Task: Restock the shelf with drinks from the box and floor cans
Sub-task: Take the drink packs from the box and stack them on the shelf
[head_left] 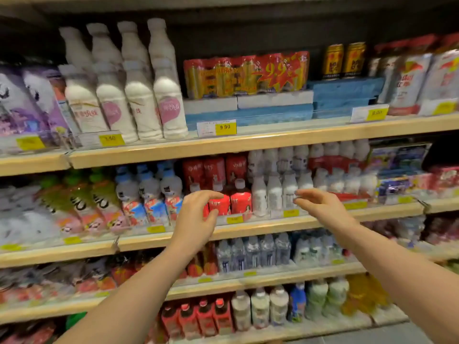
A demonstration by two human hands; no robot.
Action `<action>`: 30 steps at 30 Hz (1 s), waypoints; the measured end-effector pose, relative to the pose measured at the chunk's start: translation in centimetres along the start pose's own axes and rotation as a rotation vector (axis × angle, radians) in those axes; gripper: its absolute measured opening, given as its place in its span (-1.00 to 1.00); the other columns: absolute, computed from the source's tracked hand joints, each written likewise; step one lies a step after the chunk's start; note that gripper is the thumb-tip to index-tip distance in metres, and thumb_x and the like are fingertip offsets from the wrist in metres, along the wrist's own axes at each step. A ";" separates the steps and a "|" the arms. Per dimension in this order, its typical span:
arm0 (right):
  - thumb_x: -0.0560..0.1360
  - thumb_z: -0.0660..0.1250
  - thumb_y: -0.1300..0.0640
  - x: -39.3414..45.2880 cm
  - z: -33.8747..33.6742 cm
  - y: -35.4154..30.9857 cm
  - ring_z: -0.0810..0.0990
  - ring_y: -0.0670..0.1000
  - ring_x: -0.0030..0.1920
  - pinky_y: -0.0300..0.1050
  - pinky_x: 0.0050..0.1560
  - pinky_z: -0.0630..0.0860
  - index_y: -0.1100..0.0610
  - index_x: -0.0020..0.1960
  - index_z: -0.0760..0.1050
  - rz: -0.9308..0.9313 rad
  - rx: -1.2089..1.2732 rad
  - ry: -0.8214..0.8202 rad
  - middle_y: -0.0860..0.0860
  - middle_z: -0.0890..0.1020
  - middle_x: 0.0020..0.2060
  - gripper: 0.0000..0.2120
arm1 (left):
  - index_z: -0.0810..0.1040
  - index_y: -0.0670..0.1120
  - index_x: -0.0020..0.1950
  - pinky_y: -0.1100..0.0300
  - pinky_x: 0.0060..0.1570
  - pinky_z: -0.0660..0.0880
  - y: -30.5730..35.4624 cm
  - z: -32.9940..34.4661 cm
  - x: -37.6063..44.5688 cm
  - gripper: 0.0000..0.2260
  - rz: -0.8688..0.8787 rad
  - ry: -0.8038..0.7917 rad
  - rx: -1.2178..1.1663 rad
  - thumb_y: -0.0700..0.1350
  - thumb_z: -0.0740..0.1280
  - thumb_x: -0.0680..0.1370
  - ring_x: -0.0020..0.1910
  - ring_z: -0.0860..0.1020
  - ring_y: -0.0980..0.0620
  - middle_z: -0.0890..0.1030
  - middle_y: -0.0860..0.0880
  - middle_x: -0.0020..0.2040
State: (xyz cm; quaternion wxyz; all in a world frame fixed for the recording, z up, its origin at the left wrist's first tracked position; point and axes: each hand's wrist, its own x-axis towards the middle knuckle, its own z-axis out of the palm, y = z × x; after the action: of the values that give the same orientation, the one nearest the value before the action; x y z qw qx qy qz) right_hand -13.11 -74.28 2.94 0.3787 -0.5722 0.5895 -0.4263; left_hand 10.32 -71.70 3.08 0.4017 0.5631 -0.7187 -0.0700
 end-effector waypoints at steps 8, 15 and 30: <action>0.52 0.25 0.22 -3.4 3.4 11.2 0.48 0.04 0.13 -0.17 0.02 0.33 0.22 0.19 0.47 0.272 -0.033 -0.182 0.09 0.54 0.04 -0.75 | 0.50 -0.12 0.19 0.29 0.19 0.20 -5.5 6.8 -8.3 -0.73 -0.287 -0.263 -0.006 -0.29 0.22 0.52 0.31 0.34 -0.05 0.51 -0.07 0.23; 0.49 0.24 0.36 -5.5 5.6 22.4 0.49 0.27 0.21 -0.52 -0.29 0.42 0.40 0.17 0.45 0.501 -0.086 -0.306 0.35 0.54 0.16 -0.73 | 0.54 -0.14 0.15 0.25 0.16 0.27 -9.4 12.1 -16.1 -0.74 -0.577 -0.452 0.040 -0.29 0.24 0.50 0.24 0.41 -0.09 0.56 -0.11 0.18; 0.53 0.22 0.20 -8.5 13.6 48.5 0.47 0.09 0.24 -0.09 0.29 0.33 0.12 0.19 0.50 0.776 -0.399 -0.635 0.02 0.54 0.10 -0.75 | 0.44 0.01 0.23 0.11 0.37 0.28 -22.1 29.9 -34.6 -0.71 -1.033 -0.865 0.157 -0.23 0.17 0.55 0.33 0.36 -0.01 0.43 -0.01 0.33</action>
State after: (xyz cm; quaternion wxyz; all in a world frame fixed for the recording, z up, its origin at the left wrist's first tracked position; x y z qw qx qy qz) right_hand -16.99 -67.61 -47.51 0.5519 -0.4739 0.6836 0.0591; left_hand 8.81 -60.13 -46.36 -0.0489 0.7832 -0.4565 -0.4193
